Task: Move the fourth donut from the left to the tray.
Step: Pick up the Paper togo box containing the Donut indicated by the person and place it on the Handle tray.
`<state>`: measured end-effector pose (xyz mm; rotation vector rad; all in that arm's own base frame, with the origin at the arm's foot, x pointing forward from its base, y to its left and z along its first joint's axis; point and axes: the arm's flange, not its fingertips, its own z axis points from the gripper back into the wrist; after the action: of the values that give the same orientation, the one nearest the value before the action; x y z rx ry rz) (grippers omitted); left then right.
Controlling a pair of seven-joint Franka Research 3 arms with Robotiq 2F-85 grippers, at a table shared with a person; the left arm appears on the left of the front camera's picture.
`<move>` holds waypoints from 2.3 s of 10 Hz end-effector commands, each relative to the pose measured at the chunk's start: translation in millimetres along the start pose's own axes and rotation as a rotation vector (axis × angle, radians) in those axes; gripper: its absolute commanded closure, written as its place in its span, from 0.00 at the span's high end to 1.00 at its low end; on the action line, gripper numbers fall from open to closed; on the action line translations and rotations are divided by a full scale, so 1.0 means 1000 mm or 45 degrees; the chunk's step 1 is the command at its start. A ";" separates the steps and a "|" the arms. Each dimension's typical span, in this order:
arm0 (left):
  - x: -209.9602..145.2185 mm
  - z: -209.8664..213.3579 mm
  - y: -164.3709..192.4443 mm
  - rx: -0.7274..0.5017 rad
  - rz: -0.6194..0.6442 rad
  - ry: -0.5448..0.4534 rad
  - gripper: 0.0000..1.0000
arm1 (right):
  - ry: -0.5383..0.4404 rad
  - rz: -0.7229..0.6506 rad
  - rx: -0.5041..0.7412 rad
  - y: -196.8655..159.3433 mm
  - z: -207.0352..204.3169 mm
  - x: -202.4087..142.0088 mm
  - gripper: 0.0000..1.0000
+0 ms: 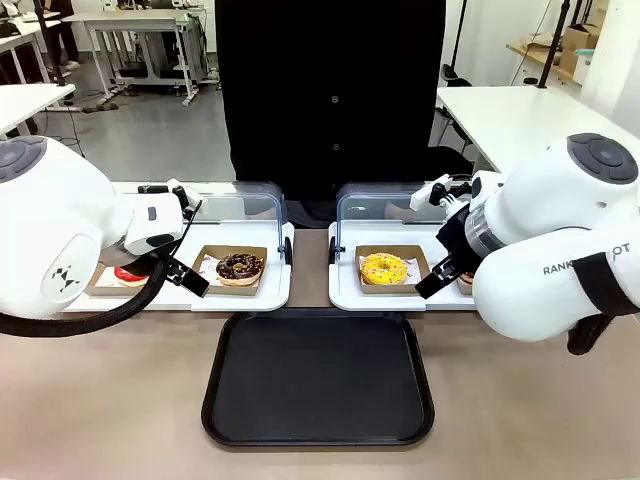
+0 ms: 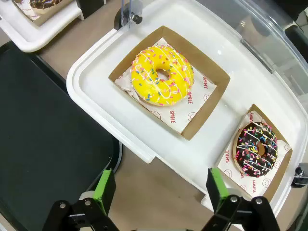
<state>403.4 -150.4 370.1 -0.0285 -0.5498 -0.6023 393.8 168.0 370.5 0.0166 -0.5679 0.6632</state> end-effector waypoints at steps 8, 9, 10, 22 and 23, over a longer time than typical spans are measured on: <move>0.000 0.000 0.000 0.000 0.000 -0.001 1.00 | 0.000 0.000 0.000 0.000 0.000 0.000 1.00; 0.000 0.000 0.000 0.000 0.000 -0.001 1.00 | 0.000 0.000 0.000 0.000 0.000 0.000 1.00; 0.000 0.000 0.000 0.000 0.000 0.000 1.00 | 0.000 0.002 0.000 0.000 0.000 0.000 1.00; -0.111 0.162 0.283 -0.706 0.037 -0.554 1.00 | -0.626 -0.080 0.583 -0.283 0.167 -0.095 1.00; -0.121 0.164 0.288 -0.724 0.032 -0.623 1.00 | -0.661 -0.111 0.587 -0.301 0.168 -0.108 1.00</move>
<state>387.3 178.3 491.8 -0.6971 -0.8070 -0.6928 401.3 -155.8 511.1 0.6238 -0.8962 0.6914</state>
